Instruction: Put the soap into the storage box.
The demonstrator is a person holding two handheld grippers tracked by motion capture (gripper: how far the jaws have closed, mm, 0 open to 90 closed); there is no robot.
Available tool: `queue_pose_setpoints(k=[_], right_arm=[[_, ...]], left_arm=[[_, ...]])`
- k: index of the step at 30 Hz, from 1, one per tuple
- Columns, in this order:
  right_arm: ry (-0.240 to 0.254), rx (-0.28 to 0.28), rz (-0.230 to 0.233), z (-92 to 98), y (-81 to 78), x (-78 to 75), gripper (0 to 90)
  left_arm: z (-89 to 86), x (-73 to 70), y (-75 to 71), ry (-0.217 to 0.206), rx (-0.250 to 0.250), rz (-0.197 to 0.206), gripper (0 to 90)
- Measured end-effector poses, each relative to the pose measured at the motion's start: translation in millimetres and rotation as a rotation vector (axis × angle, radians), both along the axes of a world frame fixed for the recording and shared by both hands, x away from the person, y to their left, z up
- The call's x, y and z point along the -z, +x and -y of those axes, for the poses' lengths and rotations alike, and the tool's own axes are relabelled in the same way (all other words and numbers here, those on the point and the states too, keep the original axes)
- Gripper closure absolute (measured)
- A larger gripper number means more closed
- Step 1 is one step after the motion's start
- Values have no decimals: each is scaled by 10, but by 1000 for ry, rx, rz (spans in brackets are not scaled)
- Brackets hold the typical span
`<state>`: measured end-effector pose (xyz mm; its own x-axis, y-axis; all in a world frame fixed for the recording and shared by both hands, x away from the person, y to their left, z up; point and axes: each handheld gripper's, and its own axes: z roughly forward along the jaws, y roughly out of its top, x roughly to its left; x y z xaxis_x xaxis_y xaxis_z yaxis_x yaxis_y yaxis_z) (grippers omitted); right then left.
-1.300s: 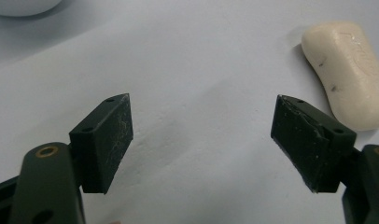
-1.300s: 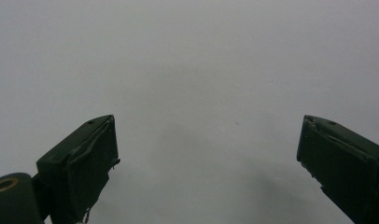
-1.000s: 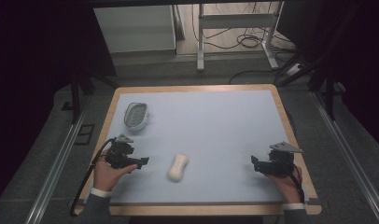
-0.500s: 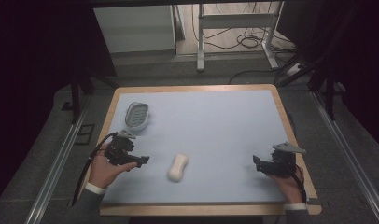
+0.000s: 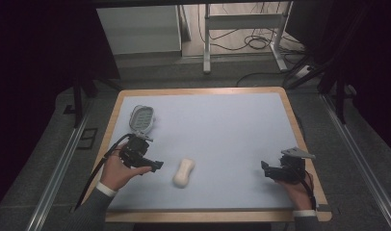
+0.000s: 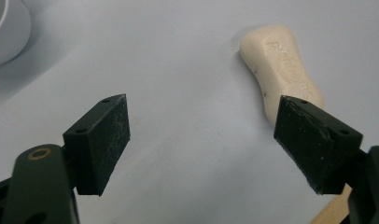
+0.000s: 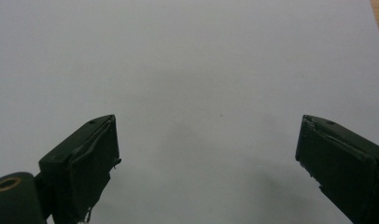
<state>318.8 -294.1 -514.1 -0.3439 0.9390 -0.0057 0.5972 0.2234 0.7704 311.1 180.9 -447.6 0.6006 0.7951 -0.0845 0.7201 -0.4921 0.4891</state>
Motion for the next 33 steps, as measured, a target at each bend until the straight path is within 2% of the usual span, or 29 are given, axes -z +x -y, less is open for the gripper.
queue_pose_setpoints(k=[2, 6, 23, 25, 33], right_arm=[[3, 1, 1, 9, -1, -1, 59], [2, 2, 0, 12, 0, 1, 59], [-9, 12, -11, 1, 4, 27, 59], [-10, 16, -11, 5, 6, 30, 59], [-11, 15, -8, 10, 3, 28, 59]], left_arm=[[67, 2, 7, 16, 7, -10, 186], [162, 35, 5, 19, 9, -17, 189], [547, 172, 58, 20, 63, -56, 184], [596, 205, 70, 38, 64, -59, 183], [729, 276, 100, 54, 83, -82, 185]])
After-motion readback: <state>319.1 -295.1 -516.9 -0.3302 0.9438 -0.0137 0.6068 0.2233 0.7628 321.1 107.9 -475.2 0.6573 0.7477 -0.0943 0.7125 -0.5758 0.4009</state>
